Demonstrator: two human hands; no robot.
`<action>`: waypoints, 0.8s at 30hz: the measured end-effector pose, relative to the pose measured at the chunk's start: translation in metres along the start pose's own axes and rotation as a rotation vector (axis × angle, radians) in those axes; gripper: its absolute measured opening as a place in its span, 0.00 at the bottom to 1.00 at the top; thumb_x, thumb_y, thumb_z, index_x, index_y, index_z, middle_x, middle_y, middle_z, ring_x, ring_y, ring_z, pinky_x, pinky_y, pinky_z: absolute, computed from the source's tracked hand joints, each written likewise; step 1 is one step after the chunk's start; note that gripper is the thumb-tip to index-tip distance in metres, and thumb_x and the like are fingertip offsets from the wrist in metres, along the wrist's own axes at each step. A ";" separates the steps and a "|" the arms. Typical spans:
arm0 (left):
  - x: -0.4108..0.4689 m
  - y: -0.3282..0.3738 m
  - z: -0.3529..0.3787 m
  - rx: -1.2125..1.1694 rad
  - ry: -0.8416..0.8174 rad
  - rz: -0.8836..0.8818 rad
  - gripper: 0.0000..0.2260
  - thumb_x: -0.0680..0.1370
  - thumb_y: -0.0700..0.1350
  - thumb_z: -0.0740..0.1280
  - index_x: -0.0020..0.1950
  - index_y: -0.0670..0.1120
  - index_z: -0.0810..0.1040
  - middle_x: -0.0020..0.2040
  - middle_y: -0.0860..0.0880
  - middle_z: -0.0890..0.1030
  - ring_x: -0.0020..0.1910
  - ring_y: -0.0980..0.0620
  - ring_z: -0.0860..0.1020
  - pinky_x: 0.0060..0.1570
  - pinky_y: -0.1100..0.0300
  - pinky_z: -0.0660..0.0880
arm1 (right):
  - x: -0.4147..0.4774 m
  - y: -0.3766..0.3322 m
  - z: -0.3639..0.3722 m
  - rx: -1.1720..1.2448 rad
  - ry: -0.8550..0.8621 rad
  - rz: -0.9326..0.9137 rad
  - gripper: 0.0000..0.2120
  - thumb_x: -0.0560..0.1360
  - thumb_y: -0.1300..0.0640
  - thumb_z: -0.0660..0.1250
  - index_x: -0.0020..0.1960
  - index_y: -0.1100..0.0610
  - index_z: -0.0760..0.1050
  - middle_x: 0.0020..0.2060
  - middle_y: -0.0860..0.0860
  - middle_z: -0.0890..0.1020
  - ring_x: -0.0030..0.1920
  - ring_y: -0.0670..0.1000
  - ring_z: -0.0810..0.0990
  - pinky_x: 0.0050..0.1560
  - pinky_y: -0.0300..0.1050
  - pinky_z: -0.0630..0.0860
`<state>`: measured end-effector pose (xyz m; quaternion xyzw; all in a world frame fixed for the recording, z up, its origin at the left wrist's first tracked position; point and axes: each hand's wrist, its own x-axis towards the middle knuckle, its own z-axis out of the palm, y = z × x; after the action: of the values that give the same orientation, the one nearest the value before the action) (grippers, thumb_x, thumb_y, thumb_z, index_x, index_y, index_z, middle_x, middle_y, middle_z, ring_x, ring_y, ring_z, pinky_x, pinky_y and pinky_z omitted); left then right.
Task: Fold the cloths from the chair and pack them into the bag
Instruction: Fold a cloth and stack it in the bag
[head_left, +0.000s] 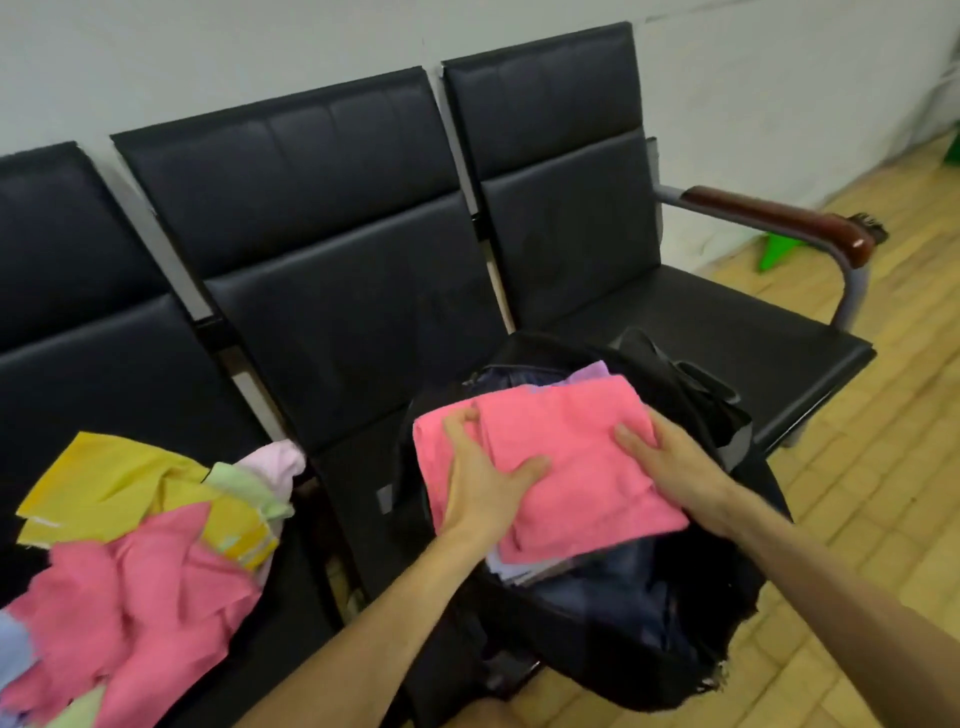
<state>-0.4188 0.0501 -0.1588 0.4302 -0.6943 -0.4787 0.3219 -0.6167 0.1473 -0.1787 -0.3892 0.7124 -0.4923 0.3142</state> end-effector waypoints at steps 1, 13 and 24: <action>0.022 0.000 0.015 -0.008 0.004 0.025 0.38 0.67 0.39 0.81 0.67 0.48 0.60 0.58 0.60 0.67 0.59 0.56 0.70 0.58 0.71 0.64 | 0.026 0.002 -0.011 -0.072 0.010 -0.020 0.13 0.81 0.54 0.65 0.64 0.55 0.76 0.57 0.51 0.83 0.57 0.50 0.81 0.62 0.49 0.76; 0.134 -0.070 0.095 0.330 -0.317 -0.062 0.29 0.78 0.45 0.71 0.78 0.48 0.64 0.75 0.45 0.69 0.74 0.47 0.67 0.69 0.61 0.61 | 0.149 0.083 -0.008 -0.662 0.146 0.158 0.18 0.83 0.47 0.55 0.68 0.55 0.68 0.60 0.61 0.80 0.58 0.66 0.78 0.54 0.56 0.72; 0.127 -0.063 0.040 0.472 -0.304 0.190 0.16 0.78 0.41 0.69 0.66 0.44 0.78 0.64 0.44 0.76 0.65 0.45 0.74 0.66 0.56 0.67 | 0.114 0.052 0.021 -0.901 0.467 -0.031 0.24 0.73 0.58 0.70 0.67 0.64 0.70 0.57 0.65 0.75 0.56 0.68 0.75 0.49 0.64 0.75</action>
<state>-0.4890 -0.0600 -0.2268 0.3496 -0.8639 -0.3308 0.1486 -0.6690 0.0505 -0.2415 -0.3761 0.8994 -0.2145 -0.0597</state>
